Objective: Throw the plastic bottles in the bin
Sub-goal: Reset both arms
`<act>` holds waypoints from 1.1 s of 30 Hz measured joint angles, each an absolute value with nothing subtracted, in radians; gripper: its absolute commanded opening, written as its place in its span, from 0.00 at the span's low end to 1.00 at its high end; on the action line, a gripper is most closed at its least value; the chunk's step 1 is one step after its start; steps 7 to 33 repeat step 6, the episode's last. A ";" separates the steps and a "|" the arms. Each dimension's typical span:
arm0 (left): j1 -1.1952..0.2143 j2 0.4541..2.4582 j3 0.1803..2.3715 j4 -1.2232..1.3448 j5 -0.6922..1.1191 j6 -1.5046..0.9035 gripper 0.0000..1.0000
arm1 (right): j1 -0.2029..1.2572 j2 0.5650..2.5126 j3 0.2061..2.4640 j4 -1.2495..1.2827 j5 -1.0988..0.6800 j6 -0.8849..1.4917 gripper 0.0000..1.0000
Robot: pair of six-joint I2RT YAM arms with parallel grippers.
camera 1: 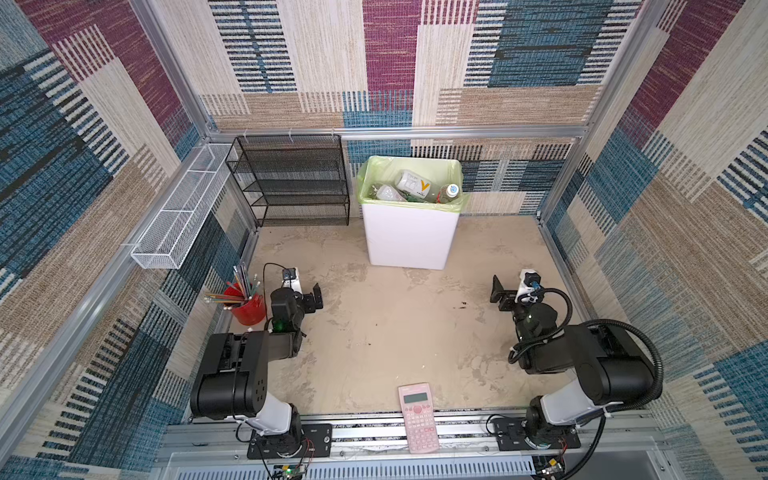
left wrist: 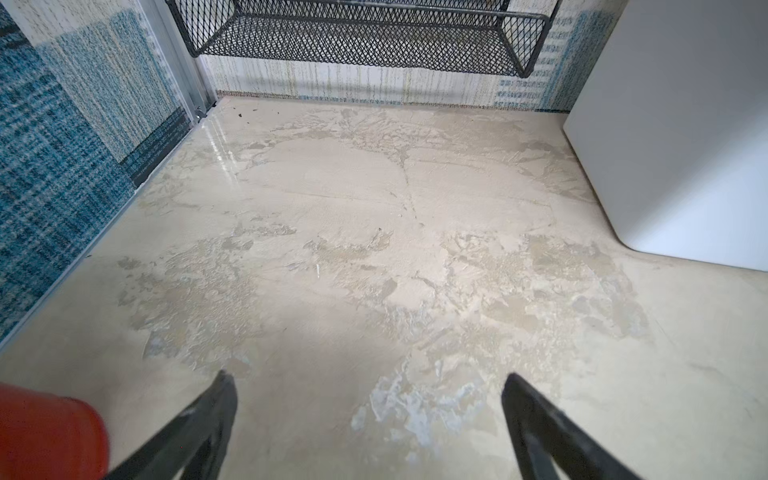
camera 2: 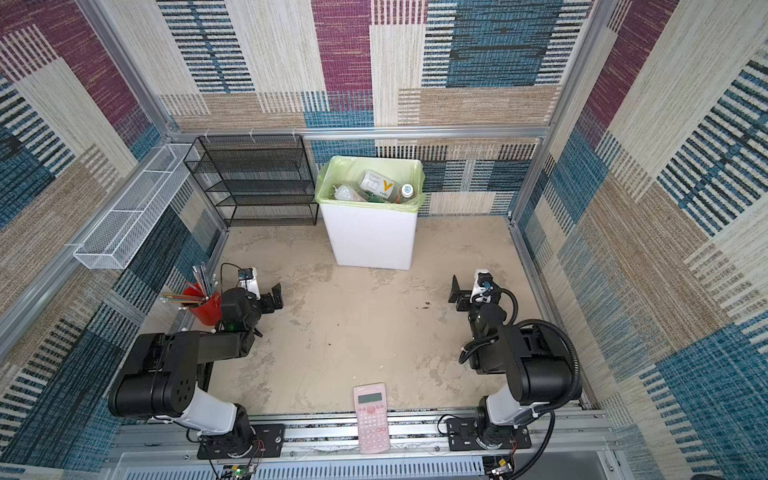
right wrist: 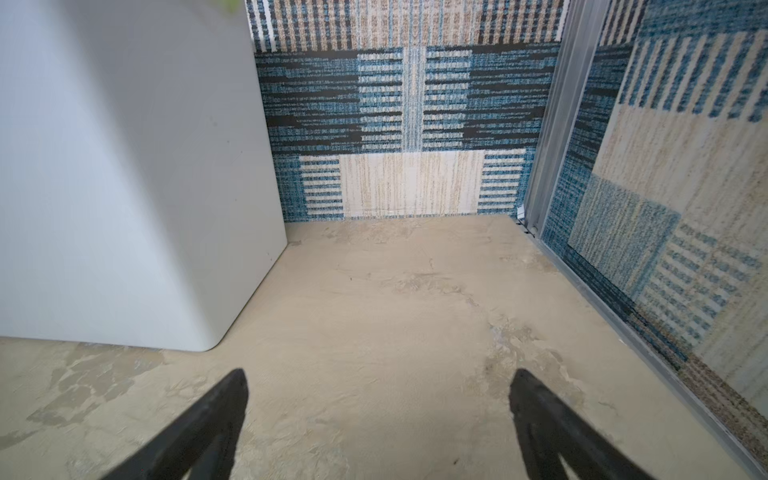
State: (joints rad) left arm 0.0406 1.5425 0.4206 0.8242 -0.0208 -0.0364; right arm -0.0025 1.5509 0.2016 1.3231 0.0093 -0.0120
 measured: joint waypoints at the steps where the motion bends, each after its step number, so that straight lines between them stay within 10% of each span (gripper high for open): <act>1: 0.041 1.542 0.421 0.824 -0.021 -0.035 1.00 | -0.002 1.552 0.204 1.320 0.008 -0.012 0.98; 33: 0.041 1.542 0.421 0.824 -0.021 -0.034 1.00 | -0.002 1.553 0.206 1.318 0.001 -0.012 0.98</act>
